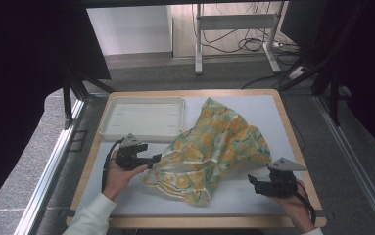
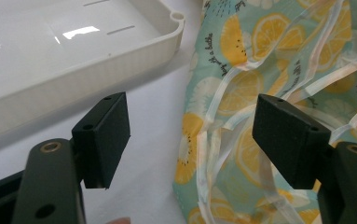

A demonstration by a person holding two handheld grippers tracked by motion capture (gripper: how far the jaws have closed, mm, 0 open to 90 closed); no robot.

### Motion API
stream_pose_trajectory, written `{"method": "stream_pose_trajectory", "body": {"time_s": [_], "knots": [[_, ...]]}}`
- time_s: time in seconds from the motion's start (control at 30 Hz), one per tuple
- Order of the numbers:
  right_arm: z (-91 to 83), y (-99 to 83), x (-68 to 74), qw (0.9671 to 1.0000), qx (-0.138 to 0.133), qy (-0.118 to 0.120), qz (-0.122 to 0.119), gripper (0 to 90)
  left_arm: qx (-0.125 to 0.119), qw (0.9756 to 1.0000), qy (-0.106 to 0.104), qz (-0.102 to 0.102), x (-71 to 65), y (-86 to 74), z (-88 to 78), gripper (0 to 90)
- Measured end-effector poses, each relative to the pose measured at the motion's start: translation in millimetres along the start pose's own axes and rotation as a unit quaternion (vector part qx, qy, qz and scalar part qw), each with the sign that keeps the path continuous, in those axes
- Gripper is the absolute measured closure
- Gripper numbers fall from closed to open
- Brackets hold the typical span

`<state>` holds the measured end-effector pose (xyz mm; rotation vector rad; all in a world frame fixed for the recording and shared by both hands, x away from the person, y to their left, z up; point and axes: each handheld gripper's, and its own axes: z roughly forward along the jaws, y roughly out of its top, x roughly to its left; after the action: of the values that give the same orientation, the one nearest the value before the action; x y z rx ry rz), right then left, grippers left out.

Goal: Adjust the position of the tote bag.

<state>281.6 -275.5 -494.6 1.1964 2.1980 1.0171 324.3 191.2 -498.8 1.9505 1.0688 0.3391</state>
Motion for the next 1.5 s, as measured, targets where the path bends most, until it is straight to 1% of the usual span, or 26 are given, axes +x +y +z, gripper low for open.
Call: {"method": "stream_pose_trajectory", "body": {"time_s": [0.17, 0.23, 0.4, 0.57, 0.6, 0.7, 0.73, 0.87, 0.93, 0.97, 1.0, 1.07, 1.13, 1.17, 1.2, 1.23, 1.3, 1.37, 1.5], "knots": [[2.2, 1.0, -2.8, 0.9999, -0.005, 0.013, 0.000, 20.1, 0.000, 1.0000, 0.000, 0.001, -0.1, -0.9, -0.8, 27.6], [4.1, 1.6, -5.2, 0.9997, -0.006, 0.022, -0.002, 21.0, 0.000, 1.0000, 0.003, 0.002, -0.9, -1.2, -1.5, 27.7], [5.4, 1.7, -7.1, 0.9996, -0.005, 0.027, -0.004, 21.2, -0.001, 1.0000, 0.009, 0.001, -1.2, -2.6, -3.4, 27.7], [3.9, 2.1, -5.6, 0.9995, -0.004, 0.031, 0.001, 21.4, -0.004, 0.9999, 0.012, -0.001, -1.9, -3.9, -5.7, 28.5], [3.5, 2.4, -5.2, 0.9995, -0.005, 0.032, 0.004, 21.4, -0.007, 0.9998, 0.017, 0.002, -4.5, -2.4, -6.9, 28.8], [3.4, 3.0, -3.7, 0.9993, -0.005, 0.036, 0.009, 21.4, -0.011, 0.9998, 0.018, 0.006, -8.1, 0.7, -9.0, 29.4], [3.9, 3.1, -3.1, 0.9993, -0.002, 0.035, 0.010, 21.4, -0.014, 0.9996, 0.022, 0.011, -11.3, 4.3, -11.5, 29.6], [2.4, 2.1, -0.9, 0.9993, -0.001, 0.036, 0.008, 21.4, -0.017, 0.9995, 0.021, 0.014, -13.5, 10.6, -15.0, 30.1], [1.2, 2.2, -0.3, 0.9994, -0.001, 0.035, 0.005, 21.4, -0.021, 0.9993, 0.025, 0.017, -14.4, 15.5, -17.8, 30.2], [-0.9, 3.1, 0.7, 0.9994, -0.004, 0.034, -0.001, 21.4, -0.022, 0.9993, 0.026, 0.016, -14.5, 17.8, -19.3, 30.3], [-1.1, 3.6, 0.9, 0.9994, -0.006, 0.035, -0.001, 21.4, -0.025, 0.9993, 0.025, 0.014, -14.3, 21.7, -22.2, 30.2], [-1.1, 4.3, 0.8, 0.9993, -0.008, 0.036, -0.001, 21.4, -0.026, 0.9993, 0.024, 0.014, -14.2, 24.1, -24.0, 30.2], [1.0, 6.2, -1.0, 0.9992, -0.009, 0.038, 0.001, 21.4, -0.028, 0.9992, 0.022, 0.016, -14.6, 31.8, -30.3, 30.1], [1.0, 6.2, -1.0, 0.9992, -0.009, 0.038, 0.001, 21.4, -0.028, 0.9992, 0.022, 0.016, -14.6, 31.8, -30.3, 30.1], [2.1, 6.4, -2.0, 0.9992, -0.008, 0.040, 0.003, 21.4, -0.032, 0.9992, 0.019, 0.013, -14.7, 36.6, -34.6, 30.0], [2.1, 6.4, -2.0, 0.9992, -0.008, 0.040, 0.003, 21.4, -0.032, 0.9992, 0.019, 0.013, -14.7, 36.6, -34.6, 29.9], [2.9, 6.0, -2.6, 0.9992, -0.008, 0.040, 0.003, 21.4, -0.035, 0.9993, 0.011, 0.011, -14.4, 41.2, -38.3, 29.8], [2.5, 5.9, -3.5, 0.9992, -0.008, 0.038, 0.004, 21.4, -0.036, 0.9993, 0.010, 0.009, -14.1, 46.8, -41.4, 29.9], [1.9, 6.2, -3.6, 0.9994, -0.009, 0.034, 0.003, 21.4, -0.036, 0.9993, 0.010, 0.010, -13.9, 52.7, -42.5, 30.1]]}}
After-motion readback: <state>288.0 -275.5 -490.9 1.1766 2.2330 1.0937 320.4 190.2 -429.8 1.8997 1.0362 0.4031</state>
